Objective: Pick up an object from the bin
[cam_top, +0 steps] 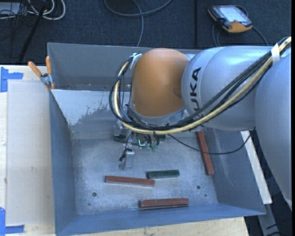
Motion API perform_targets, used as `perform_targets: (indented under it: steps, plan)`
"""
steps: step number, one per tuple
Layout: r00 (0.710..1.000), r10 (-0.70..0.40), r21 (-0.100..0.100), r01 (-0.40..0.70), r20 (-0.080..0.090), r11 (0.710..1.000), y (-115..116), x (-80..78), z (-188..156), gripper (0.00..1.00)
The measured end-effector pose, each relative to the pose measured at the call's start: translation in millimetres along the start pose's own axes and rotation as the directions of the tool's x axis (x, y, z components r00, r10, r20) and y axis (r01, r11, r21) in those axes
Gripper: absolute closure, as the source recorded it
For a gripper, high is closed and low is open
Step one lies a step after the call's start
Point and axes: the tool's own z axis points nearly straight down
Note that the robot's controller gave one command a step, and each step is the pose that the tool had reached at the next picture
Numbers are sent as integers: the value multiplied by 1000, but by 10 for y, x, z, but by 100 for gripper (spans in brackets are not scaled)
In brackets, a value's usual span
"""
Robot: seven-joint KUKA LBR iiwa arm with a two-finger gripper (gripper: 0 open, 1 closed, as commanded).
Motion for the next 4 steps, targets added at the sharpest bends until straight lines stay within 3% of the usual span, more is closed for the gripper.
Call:
perform_targets:
  steps: [1, 2, 3, 4]
  plan:
    - [1000, 4, -1, -4, 8, 1000, -8, -18, -47, 0]
    - [999, 53, -3, -53, 13, 999, -126, 147, 472, 0]
    - [1000, 25, -1, -25, 8, 1000, -160, 354, 1022, 0]
    - [993, 116, -3, -116, 9, 993, 81, 400, 1137, 100]
